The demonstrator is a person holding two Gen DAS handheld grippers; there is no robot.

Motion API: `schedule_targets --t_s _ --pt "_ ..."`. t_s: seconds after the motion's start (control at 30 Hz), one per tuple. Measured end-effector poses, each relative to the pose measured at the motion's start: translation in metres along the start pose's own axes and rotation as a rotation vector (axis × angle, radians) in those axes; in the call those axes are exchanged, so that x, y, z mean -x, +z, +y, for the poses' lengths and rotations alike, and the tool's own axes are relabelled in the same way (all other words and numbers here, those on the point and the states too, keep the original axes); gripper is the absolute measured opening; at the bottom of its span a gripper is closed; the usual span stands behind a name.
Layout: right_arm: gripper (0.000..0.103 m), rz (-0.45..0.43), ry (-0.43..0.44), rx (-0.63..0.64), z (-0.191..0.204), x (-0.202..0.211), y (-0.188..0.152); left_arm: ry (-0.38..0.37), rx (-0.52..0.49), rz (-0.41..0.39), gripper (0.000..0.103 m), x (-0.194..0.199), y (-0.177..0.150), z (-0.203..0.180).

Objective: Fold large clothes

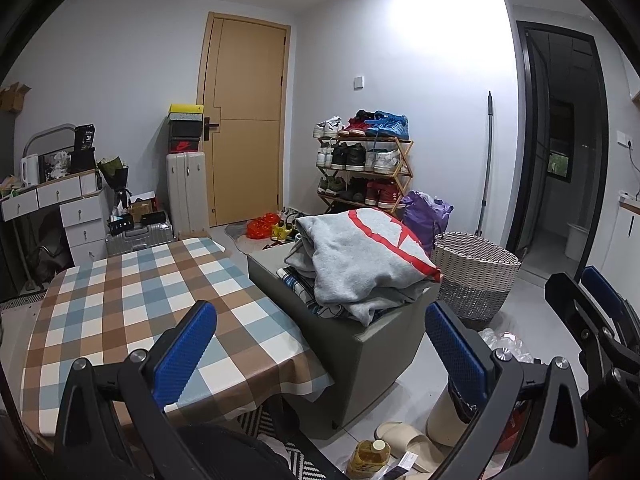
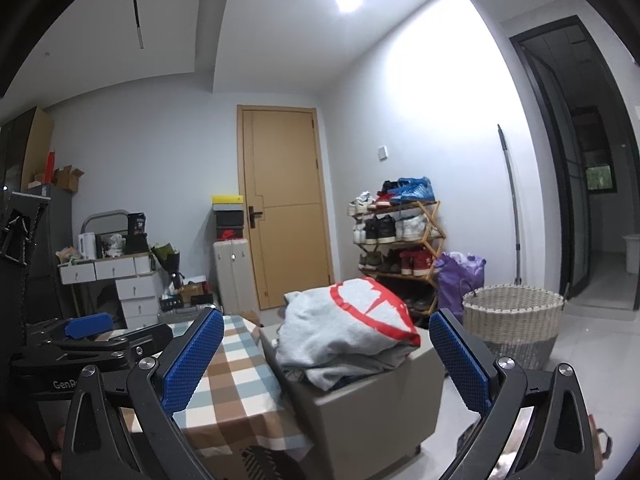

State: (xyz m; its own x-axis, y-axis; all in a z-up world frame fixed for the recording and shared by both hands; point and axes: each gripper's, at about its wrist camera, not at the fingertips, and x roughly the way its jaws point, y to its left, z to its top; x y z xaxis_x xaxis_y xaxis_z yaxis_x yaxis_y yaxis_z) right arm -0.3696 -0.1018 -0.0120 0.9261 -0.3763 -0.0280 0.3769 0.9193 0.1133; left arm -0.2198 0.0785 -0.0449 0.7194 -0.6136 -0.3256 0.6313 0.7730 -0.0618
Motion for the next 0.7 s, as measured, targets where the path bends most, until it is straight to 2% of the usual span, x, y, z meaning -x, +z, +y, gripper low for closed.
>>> schedule_targets --t_s 0.7 --pt "0.103 -0.004 -0.005 -0.015 -0.0012 0.003 -0.0005 0.004 -0.01 -0.007 0.102 0.0 0.0013 -0.007"
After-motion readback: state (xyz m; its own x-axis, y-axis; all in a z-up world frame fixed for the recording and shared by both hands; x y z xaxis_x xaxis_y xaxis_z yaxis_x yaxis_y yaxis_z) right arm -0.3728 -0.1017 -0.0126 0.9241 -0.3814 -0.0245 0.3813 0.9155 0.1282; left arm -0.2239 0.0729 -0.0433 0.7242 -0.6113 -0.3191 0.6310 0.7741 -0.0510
